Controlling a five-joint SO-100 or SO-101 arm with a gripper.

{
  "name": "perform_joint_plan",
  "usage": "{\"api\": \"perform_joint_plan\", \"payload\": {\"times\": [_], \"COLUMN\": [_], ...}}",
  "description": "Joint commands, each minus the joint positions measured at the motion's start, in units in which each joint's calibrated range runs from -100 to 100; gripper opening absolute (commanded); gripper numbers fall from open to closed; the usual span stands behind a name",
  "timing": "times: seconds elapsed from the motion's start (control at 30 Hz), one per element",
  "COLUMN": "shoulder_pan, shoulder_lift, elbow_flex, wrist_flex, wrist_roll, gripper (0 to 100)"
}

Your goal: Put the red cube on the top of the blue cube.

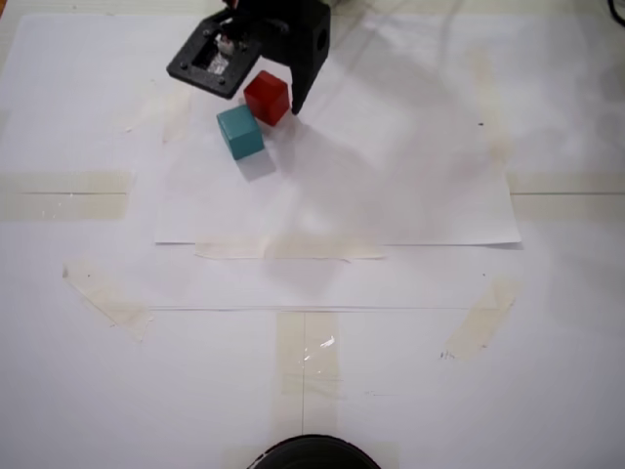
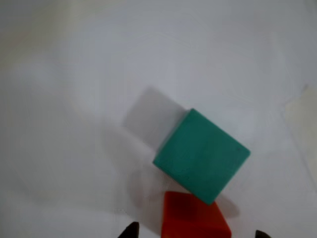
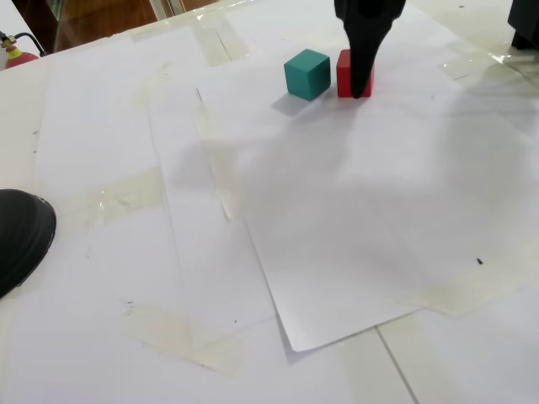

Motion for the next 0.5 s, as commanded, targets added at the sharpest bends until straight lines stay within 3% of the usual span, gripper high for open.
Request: {"api": "perform_joint_plan", "payload": {"times": [0.0, 0.47], "shoulder_pan": [0.32, 1.61], "shoulder_lift": [-0.15, 0.11], "elbow_flex": [0.03, 3.29], "wrist_flex": [-1.5, -5.09], "wrist_roll": [-0.1, 0.63], "gripper": [31, 29]}}
